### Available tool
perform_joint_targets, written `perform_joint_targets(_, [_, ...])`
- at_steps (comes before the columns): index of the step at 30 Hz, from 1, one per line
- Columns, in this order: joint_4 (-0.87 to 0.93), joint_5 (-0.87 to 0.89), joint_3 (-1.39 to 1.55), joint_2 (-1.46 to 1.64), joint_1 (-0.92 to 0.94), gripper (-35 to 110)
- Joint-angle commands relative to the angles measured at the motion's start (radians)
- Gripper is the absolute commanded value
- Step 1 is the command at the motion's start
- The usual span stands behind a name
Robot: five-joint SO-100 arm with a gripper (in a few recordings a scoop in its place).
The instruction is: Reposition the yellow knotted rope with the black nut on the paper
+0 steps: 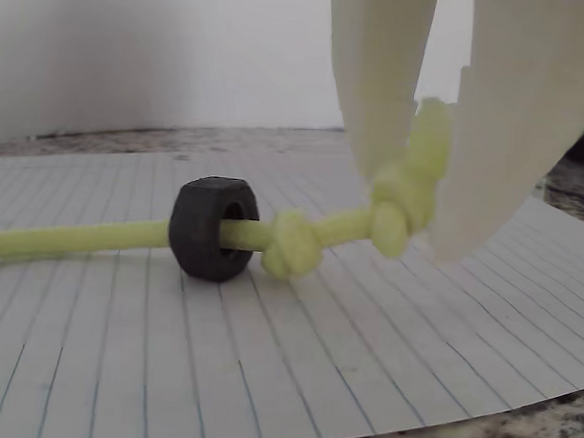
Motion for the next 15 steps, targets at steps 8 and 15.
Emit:
perform_joint_targets(8, [0.017,-0.008,-0.029,-0.023,-0.052,28])
perform_joint_targets(15, [0.026,-0.008,-0.028,-0.025,-0.066,32])
